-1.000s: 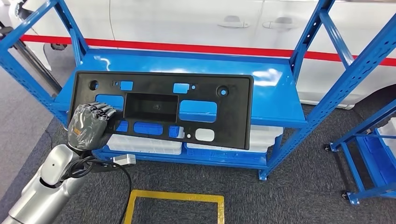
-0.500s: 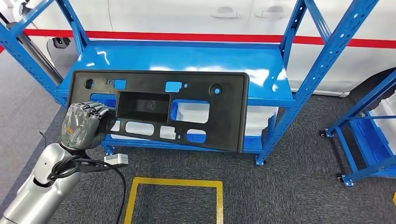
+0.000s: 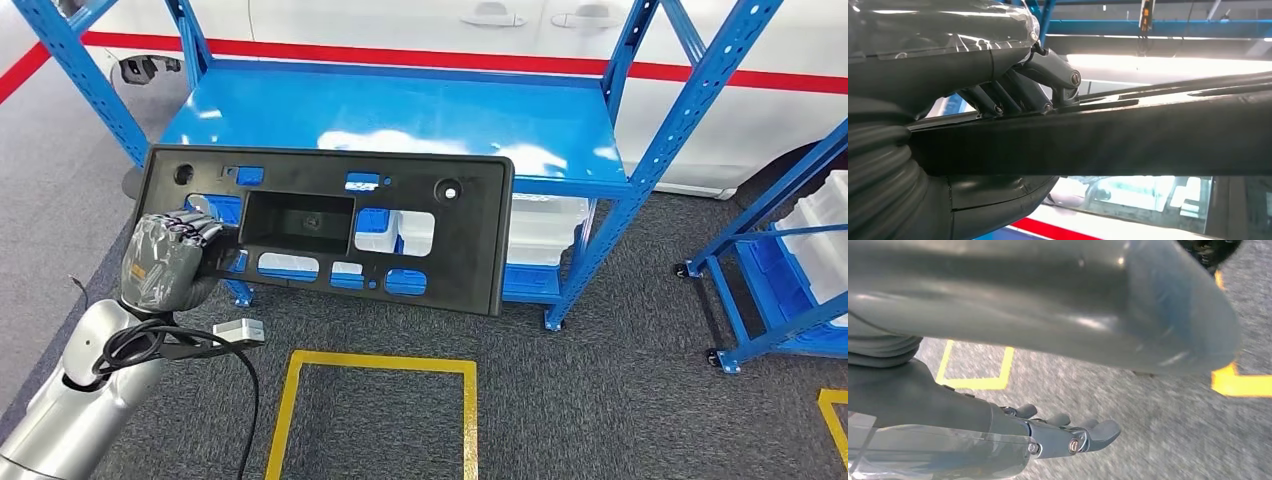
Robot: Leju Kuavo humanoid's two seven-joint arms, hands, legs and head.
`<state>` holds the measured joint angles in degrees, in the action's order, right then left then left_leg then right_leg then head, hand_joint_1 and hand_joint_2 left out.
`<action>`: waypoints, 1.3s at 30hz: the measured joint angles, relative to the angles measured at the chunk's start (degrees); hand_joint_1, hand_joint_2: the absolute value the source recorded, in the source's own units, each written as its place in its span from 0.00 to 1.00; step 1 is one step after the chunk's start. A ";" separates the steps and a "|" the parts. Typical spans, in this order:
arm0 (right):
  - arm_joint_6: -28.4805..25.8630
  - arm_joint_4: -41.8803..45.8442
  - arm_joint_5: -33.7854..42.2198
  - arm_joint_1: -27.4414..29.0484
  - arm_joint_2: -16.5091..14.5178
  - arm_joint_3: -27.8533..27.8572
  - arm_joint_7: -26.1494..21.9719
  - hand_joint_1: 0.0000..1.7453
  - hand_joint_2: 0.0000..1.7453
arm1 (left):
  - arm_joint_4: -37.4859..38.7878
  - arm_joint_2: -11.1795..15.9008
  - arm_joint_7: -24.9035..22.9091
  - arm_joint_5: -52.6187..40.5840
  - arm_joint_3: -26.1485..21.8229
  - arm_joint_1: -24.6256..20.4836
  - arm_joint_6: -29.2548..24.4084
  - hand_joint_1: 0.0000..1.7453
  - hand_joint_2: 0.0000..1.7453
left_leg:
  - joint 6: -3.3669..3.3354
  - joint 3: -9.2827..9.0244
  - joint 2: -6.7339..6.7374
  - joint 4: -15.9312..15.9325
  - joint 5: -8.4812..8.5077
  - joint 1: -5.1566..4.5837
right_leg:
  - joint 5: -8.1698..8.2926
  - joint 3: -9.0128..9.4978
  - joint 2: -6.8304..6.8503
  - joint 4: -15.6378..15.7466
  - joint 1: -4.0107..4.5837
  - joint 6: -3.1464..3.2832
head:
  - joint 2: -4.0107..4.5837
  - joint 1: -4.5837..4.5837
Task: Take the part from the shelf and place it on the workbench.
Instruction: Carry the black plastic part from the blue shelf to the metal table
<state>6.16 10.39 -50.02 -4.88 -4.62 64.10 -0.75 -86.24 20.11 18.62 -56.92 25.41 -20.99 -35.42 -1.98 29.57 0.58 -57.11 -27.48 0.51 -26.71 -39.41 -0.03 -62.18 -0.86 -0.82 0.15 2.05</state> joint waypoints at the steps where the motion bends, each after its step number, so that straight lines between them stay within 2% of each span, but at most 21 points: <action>1: 0.03 -0.01 0.01 0.01 -0.01 0.03 0.06 0.00 0.00 | 0.19 0.03 0.11 0.06 -0.01 0.00 -0.03 1.00 1.00 | -0.34 0.83 0.03 -0.03 0.74 -0.14 | -3.21 -0.79 0.01 -3.03 -0.03 -0.08 | 0.00 0.00; 3: 0.08 -0.02 0.01 0.01 -0.03 0.04 0.19 0.00 0.00 | 0.63 0.14 0.40 0.35 -0.02 0.05 -0.12 1.00 1.00 | -0.64 2.79 0.03 -0.18 2.21 -0.42 | -7.29 -1.89 0.01 -9.84 -0.04 -0.10 | 0.00 0.00; 5: 0.10 -0.02 -0.02 -0.05 -0.02 0.05 0.24 0.00 0.00 | 1.05 0.26 0.76 0.75 -0.02 0.15 -0.27 1.00 1.00 | -0.63 4.90 0.03 -0.52 3.53 -0.76 | -5.76 -0.84 0.01 -12.35 0.09 0.14 | 0.00 0.00; 7: 0.13 -0.01 -0.13 -0.12 0.02 0.05 0.34 0.00 0.00 | 1.30 0.36 1.08 1.05 -0.02 0.26 -0.45 1.00 1.00 | -0.53 6.79 0.04 -0.98 4.67 -1.04 | -2.64 3.65 -0.01 -8.03 0.55 1.02 | 0.00 0.01; 9: 0.17 0.03 -0.24 -0.20 0.15 0.05 0.50 0.00 0.00 | 1.42 0.48 1.37 1.22 -0.08 0.29 -0.62 1.00 1.00 | -0.19 7.92 0.07 -1.25 5.66 -1.21 | -3.02 9.62 0.02 0.20 1.19 2.11 | 0.00 0.02; 11: 0.31 0.06 -0.29 -0.25 0.25 0.05 0.56 0.00 0.00 | 1.60 0.62 1.56 1.39 -0.14 0.23 -0.72 1.00 1.00 | 0.37 8.28 0.18 -0.96 6.83 -1.03 | -4.07 12.27 0.01 5.01 1.67 2.51 | 0.00 0.01; 13: 0.57 0.04 -0.37 -0.23 0.20 0.05 0.56 0.00 0.00 | 1.81 0.73 1.62 1.55 -0.15 0.19 -0.75 1.00 1.00 | 1.00 8.60 0.11 -0.52 7.59 -0.86 | -2.84 11.81 0.08 5.96 1.56 2.69 | 0.00 0.01; 14: 0.71 0.03 -0.42 -0.26 0.16 0.05 0.56 0.00 0.00 | 1.88 0.80 1.63 1.60 -0.15 0.20 -0.75 1.00 1.00 | 1.37 8.97 -0.03 -0.95 6.67 -0.85 | -2.11 11.37 0.20 6.29 1.33 2.95 | 0.00 0.02; 17: 0.85 0.01 -0.50 -0.29 0.09 0.05 0.56 0.00 0.00 | 2.15 1.13 1.63 1.68 -0.16 0.25 -0.75 1.00 1.00 | 2.55 11.20 -0.28 -8.88 -1.49 -0.36 | 0.06 9.18 0.52 6.47 0.88 3.40 | 0.00 0.02; 18: 0.90 0.01 -0.54 -0.27 0.09 0.05 0.55 0.00 0.00 | 2.24 1.18 1.63 1.70 -0.17 0.27 -0.75 1.00 1.00 | 2.95 11.88 -0.28 -12.82 -3.57 -0.07 | 0.70 8.23 0.57 6.29 0.80 3.34 | 0.00 0.01; 19: 0.95 0.01 -0.58 -0.26 0.09 0.05 0.54 0.00 0.00 | 2.34 1.20 1.64 1.71 -0.17 0.30 -0.75 1.00 1.00 | 3.33 12.09 -0.27 -15.94 -4.20 0.21 | 1.30 7.19 0.59 6.03 0.68 3.21 | 0.00 0.01; 21: 1.03 0.01 -0.65 -0.26 0.05 0.05 0.50 0.00 0.00 | 2.53 1.20 1.64 1.71 -0.17 0.30 -0.75 1.00 1.00 | 4.07 10.07 -0.27 -16.84 -1.62 0.76 | 2.30 4.98 0.61 5.18 0.24 2.69 | 0.00 0.02; 22: 1.03 0.01 -0.69 -0.26 0.03 0.05 0.48 0.00 0.00 | 2.60 1.20 1.64 1.71 -0.17 0.29 -0.74 1.00 1.00 | 4.42 7.86 -0.26 -14.60 0.08 1.05 | 2.66 3.96 0.61 4.62 -0.01 2.36 | 0.00 0.02; 24: 1.02 0.02 -0.76 -0.27 0.05 0.05 0.45 0.00 0.00 | 2.65 1.20 1.67 1.74 -0.18 0.17 -0.74 1.00 1.00 | 4.94 2.27 -0.45 -6.76 -0.23 1.34 | 3.26 2.26 0.58 3.47 -0.22 1.56 | 0.00 0.02; 26: 1.01 0.03 -0.78 -0.22 0.09 0.05 0.39 0.00 0.00 | 2.71 1.24 1.70 1.90 -0.22 0.16 -0.74 1.00 1.00 | 4.42 -0.65 -0.74 -1.88 -2.24 1.18 | 4.15 1.40 0.49 2.91 0.03 0.80 | 0.00 0.01; 29: 1.04 0.02 -0.77 -0.11 0.08 0.05 0.28 0.00 0.00 | 2.89 1.26 1.77 2.20 -0.26 0.28 -0.75 1.00 1.00 | 2.79 0.17 -0.61 -1.55 -1.34 1.15 | 4.56 0.55 0.28 2.62 0.07 -0.17 | 0.00 -0.01; 31: 1.07 0.00 -0.73 -0.06 0.05 0.05 0.25 0.00 0.00 | 2.99 1.26 1.83 2.26 -0.26 0.23 -0.75 1.00 1.00 | 1.66 1.44 -0.33 -1.52 -0.20 1.15 | 0.37 -0.82 0.22 -1.09 -0.10 -0.53 | 0.00 -0.01; 33: 1.08 -0.01 -0.65 -0.06 0.03 0.05 0.23 0.00 0.00 | 3.01 1.26 1.84 2.32 -0.26 0.23 -0.75 1.00 1.00 | 0.99 2.90 -0.20 -1.61 0.94 0.65 | -5.23 -2.68 0.22 -8.64 -0.01 -0.58 | 0.00 -0.01; 34: 1.08 -0.01 -0.61 -0.06 0.03 0.05 0.23 0.00 0.00 | 3.01 1.26 1.84 2.34 -0.26 0.27 -0.75 1.00 1.00 | 0.82 3.63 -0.18 -1.66 1.47 0.37 | -6.56 -3.21 0.21 -11.93 0.09 -0.49 | 0.00 -0.01; 36: 1.08 -0.01 -0.57 -0.09 0.03 0.05 0.23 0.00 0.00 | 3.01 1.26 1.84 2.34 -0.26 0.33 -0.75 1.00 1.00 | 0.60 4.98 -0.19 -1.77 2.42 -0.26 | -5.48 -1.78 0.18 -13.32 0.49 0.17 | 0.00 0.00; 39: 1.08 0.01 -0.55 -0.17 0.08 0.05 0.21 0.00 0.00 | 3.01 1.27 1.84 2.36 -0.27 0.28 -0.76 1.00 1.00 | 0.53 6.32 -0.25 -1.83 3.64 -1.00 | -2.30 6.31 -0.02 -2.51 1.56 2.77 | 0.00 0.01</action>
<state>7.23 10.40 -50.57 -5.05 -4.53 64.15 -0.54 -83.23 21.39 20.46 -54.57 25.14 -20.71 -36.18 -1.45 35.90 0.32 -58.94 -23.84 -0.49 -29.01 -33.09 -0.06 -64.69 0.70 1.96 0.15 2.07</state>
